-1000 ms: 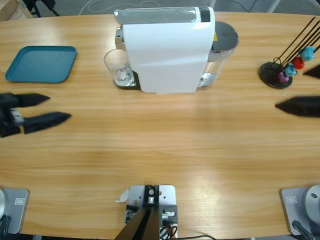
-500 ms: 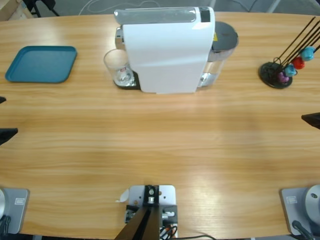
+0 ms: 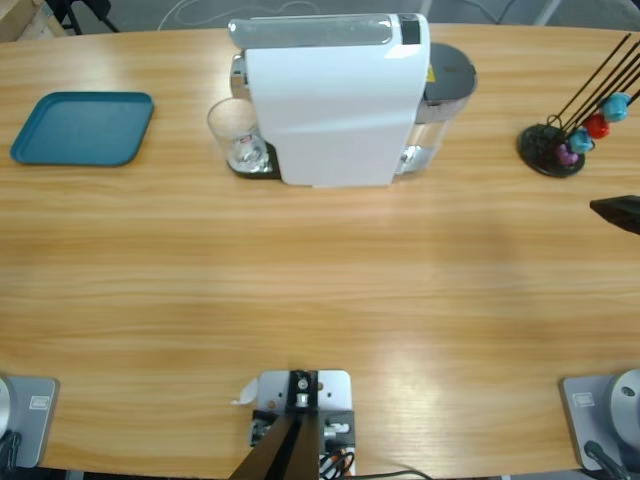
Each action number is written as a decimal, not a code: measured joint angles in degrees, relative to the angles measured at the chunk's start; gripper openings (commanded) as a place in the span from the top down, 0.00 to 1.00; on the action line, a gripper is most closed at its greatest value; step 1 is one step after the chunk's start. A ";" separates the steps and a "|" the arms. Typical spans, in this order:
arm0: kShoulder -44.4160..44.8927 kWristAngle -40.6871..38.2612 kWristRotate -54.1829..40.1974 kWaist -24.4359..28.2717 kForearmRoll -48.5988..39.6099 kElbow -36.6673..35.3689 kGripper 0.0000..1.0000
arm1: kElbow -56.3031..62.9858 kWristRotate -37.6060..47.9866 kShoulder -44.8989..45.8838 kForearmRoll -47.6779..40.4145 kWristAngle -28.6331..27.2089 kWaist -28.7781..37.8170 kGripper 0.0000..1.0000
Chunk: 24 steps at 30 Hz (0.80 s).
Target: Pour coffee
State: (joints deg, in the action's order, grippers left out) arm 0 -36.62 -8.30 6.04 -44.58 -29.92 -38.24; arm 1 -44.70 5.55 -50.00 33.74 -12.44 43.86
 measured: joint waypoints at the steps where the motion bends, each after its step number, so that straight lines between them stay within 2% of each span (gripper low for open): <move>1: 0.00 0.17 -0.30 0.01 1.00 0.75 0.05 | 0.67 0.00 0.61 -0.73 -0.22 -0.04 0.00; 8: -3.18 0.05 -0.51 0.03 4.30 2.07 0.04 | 1.15 -0.39 1.19 -0.51 -0.06 -0.13 0.00; 24: -2.62 1.95 -0.51 0.03 6.10 3.35 0.03 | 1.15 -0.39 0.71 -0.49 -0.28 -0.99 0.00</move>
State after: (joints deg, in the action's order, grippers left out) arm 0 -39.24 -6.35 5.53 -44.55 -23.82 -34.89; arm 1 -43.55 5.16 -49.29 33.25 -12.71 42.87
